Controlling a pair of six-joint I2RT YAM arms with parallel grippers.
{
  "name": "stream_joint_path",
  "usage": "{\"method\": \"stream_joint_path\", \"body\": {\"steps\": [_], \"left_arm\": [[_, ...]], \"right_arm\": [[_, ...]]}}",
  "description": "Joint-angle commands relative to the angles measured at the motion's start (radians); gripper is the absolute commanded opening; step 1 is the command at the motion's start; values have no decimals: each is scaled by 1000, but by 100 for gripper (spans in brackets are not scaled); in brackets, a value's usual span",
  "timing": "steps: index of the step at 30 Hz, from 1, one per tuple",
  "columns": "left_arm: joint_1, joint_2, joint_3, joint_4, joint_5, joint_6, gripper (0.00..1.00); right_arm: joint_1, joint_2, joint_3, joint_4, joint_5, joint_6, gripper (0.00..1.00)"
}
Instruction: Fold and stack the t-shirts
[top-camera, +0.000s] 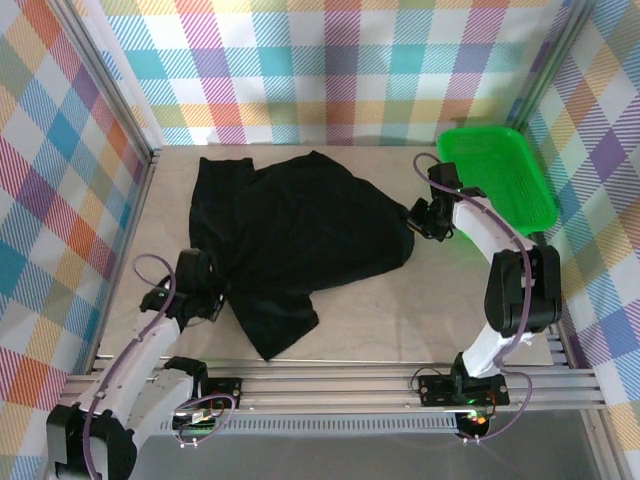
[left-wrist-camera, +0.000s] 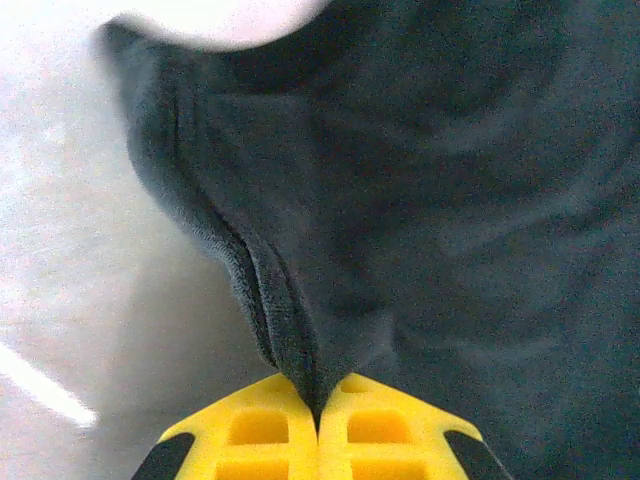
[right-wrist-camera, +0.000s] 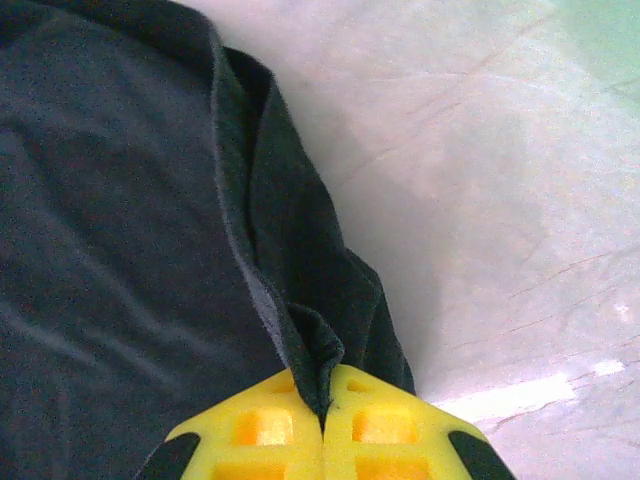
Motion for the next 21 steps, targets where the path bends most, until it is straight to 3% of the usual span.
{"method": "stream_joint_path", "body": {"steps": [1,6,14,21], "left_arm": [[16,44,163,17,-68,45,0],[53,178,412,94,-40,81,0],[179,417,899,197,10,82,0],[238,458,1144,253,24,81,0]], "right_arm": [[18,-69,74,-25,-8,28,0],[-7,-98,241,-11,34,4,0],[-126,-59,593,89,15,16,0],[-164,-116,718,208,-63,-1,0]]}}
